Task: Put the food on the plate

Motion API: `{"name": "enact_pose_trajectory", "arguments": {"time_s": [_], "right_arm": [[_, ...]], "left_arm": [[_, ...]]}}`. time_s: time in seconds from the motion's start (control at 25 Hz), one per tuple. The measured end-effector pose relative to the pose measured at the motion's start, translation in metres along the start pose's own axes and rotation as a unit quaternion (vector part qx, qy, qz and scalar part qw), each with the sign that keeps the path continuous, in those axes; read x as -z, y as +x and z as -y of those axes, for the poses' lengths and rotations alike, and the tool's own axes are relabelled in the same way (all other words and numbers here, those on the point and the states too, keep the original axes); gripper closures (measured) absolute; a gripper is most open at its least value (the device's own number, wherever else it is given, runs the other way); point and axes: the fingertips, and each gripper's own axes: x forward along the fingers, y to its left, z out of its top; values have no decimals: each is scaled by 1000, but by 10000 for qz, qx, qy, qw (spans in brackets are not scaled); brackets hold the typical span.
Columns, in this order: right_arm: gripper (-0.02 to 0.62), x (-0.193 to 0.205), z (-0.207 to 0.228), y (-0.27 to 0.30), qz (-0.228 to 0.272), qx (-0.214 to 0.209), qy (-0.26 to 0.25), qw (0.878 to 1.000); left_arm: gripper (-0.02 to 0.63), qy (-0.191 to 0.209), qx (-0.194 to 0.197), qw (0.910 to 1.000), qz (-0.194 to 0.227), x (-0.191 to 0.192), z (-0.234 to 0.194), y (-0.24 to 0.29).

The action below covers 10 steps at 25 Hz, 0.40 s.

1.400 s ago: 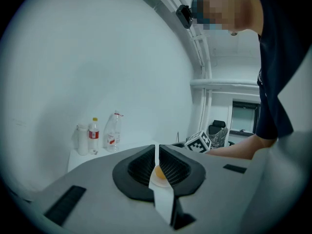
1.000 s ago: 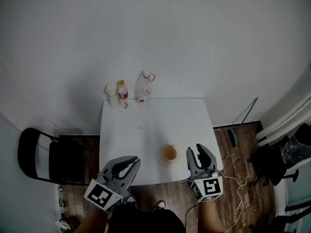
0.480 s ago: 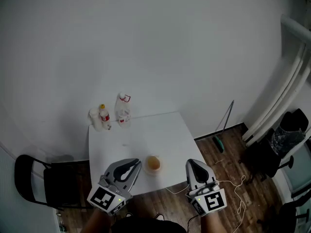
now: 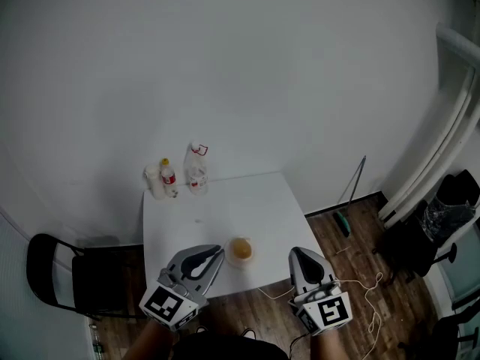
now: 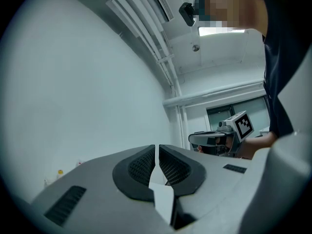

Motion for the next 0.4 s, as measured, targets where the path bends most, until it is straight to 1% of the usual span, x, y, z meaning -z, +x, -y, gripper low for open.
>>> {"name": "enact_pose_trajectory", "arguments": {"time_s": [0.2, 0.4], "right_arm": [[574, 6, -5, 7, -30, -84, 46, 10000], [574, 8, -7, 8, -39, -78, 82, 9999]], "left_arm": [[563, -88, 78, 9999, -47, 0, 1, -2], [563, 65, 277, 9995, 117, -7, 8, -3]]}}
